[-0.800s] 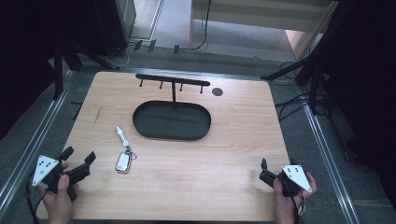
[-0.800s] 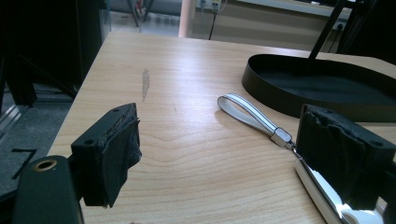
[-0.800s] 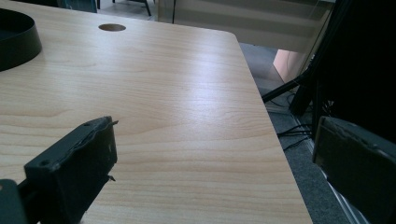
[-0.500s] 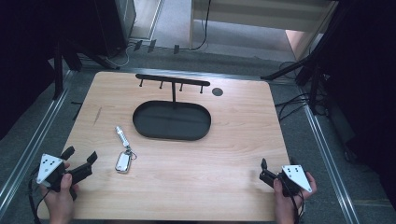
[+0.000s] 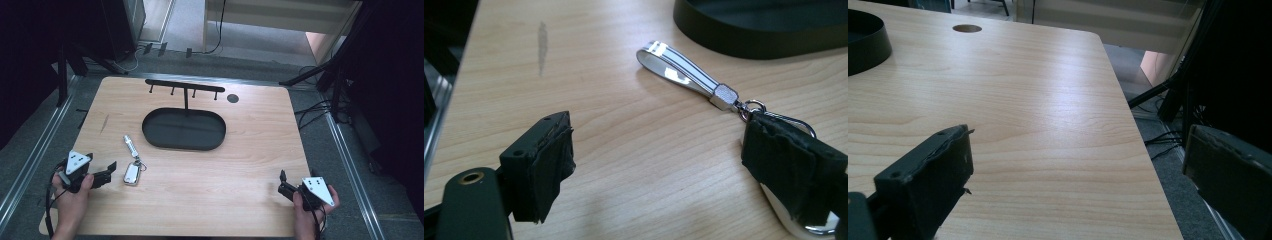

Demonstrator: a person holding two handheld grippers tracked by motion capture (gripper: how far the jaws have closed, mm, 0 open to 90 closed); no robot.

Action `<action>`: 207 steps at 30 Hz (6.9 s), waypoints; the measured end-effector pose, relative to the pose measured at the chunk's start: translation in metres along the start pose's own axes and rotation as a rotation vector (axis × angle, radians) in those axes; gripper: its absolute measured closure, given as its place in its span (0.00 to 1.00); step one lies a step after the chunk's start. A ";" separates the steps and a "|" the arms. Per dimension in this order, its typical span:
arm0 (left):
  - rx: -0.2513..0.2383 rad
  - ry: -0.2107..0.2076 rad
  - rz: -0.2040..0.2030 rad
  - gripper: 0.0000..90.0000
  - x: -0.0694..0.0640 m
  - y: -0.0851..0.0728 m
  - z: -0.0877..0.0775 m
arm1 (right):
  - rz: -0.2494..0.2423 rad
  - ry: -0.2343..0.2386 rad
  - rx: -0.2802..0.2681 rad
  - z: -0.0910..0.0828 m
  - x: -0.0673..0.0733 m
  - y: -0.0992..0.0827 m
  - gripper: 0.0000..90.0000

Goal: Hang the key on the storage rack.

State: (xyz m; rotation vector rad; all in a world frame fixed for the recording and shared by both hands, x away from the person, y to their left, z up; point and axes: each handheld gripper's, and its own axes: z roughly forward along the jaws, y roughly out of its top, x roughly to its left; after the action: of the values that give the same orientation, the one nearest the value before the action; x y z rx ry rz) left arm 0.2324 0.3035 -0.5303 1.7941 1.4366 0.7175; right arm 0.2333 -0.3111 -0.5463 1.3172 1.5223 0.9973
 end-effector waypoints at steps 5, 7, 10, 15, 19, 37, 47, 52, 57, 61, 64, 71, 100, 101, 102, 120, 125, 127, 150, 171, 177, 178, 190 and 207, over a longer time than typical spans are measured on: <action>0.084 0.011 0.023 0.15 -0.003 0.016 0.006 | 0.000 0.009 0.006 0.001 0.000 0.000 0.00; 0.121 0.015 0.013 0.15 -0.002 0.025 0.009 | -0.001 0.011 0.006 0.001 -0.001 0.000 0.00; 0.175 0.016 0.011 0.15 -0.003 0.038 0.015 | 0.001 0.011 0.006 0.001 -0.001 0.000 0.00; 0.263 0.005 0.005 0.15 -0.012 0.057 0.028 | 0.002 0.013 0.006 0.001 -0.001 0.000 0.00; 0.344 0.007 -0.010 0.10 -0.019 0.070 0.040 | 0.003 0.011 0.004 0.001 -0.001 0.000 0.00; 0.658 0.065 -0.107 0.08 -0.047 0.104 0.084 | 0.008 0.016 0.007 0.001 -0.002 0.000 0.00; 0.727 0.105 -0.113 0.36 -0.051 0.107 0.096 | 0.007 0.020 0.004 0.001 -0.003 0.000 0.00; 0.724 0.068 -0.221 0.49 -0.050 0.108 0.101 | 0.009 0.021 0.005 0.002 -0.002 0.000 0.00; 0.753 0.071 -0.214 0.63 -0.047 0.104 0.103 | 0.007 0.022 0.006 0.002 -0.002 0.001 0.00; 0.754 0.065 -0.237 0.72 -0.044 0.103 0.102 | 0.008 0.022 0.007 0.002 -0.002 0.001 0.00; 0.754 0.062 -0.261 0.79 -0.039 0.102 0.103 | 0.004 0.022 0.006 0.002 -0.002 0.001 0.00; 0.749 0.050 -0.239 0.83 -0.036 0.100 0.100 | -0.001 0.021 0.006 0.002 -0.002 0.001 0.00; 0.118 -0.122 -0.259 0.83 -0.012 0.110 0.040 | -0.002 0.019 0.008 0.002 -0.001 0.001 0.00; 0.071 -0.107 -0.235 0.83 -0.012 0.111 0.036 | -0.003 0.019 0.008 0.002 -0.001 0.001 0.00; 0.071 -0.107 -0.235 0.83 -0.012 0.111 0.036 | -0.003 0.019 0.008 0.002 -0.001 0.001 0.00; -0.240 -0.292 -0.061 0.83 -0.037 0.129 0.015 | -0.009 0.016 0.009 0.002 -0.001 0.001 0.00; -0.265 -0.352 -0.035 0.83 -0.046 0.132 0.019 | -0.009 0.016 0.008 0.002 -0.001 0.001 0.00; -0.273 -0.366 -0.014 0.83 -0.052 0.133 0.023 | -0.007 0.017 0.008 0.002 -0.001 0.001 0.00; -0.213 -0.522 -0.005 0.83 -0.090 0.147 0.084 | 0.002 0.021 0.006 0.001 -0.001 0.001 0.00; -0.173 -0.604 -0.061 0.83 -0.083 0.164 0.118 | 0.025 0.023 -0.005 0.001 -0.003 0.000 0.00; -0.180 -0.640 -0.087 0.83 -0.080 0.163 0.122 | 0.024 0.024 -0.006 0.001 -0.003 0.000 0.00; -0.179 -0.643 -0.093 0.83 -0.079 0.163 0.122 | 0.022 0.024 -0.007 0.001 -0.003 0.000 0.00; -0.169 -0.679 -0.194 0.88 -0.063 0.156 0.127 | 0.013 0.020 -0.005 0.001 -0.003 0.000 0.00; -0.234 -0.614 -0.216 0.89 -0.069 0.159 0.121 | 0.007 0.020 0.001 0.001 -0.002 0.000 0.00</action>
State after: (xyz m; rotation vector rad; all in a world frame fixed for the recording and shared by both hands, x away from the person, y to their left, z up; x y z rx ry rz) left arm 0.4034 0.1940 -0.4723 1.4697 1.0554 0.1809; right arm 0.2342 -0.3126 -0.5460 1.3181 1.5345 1.0168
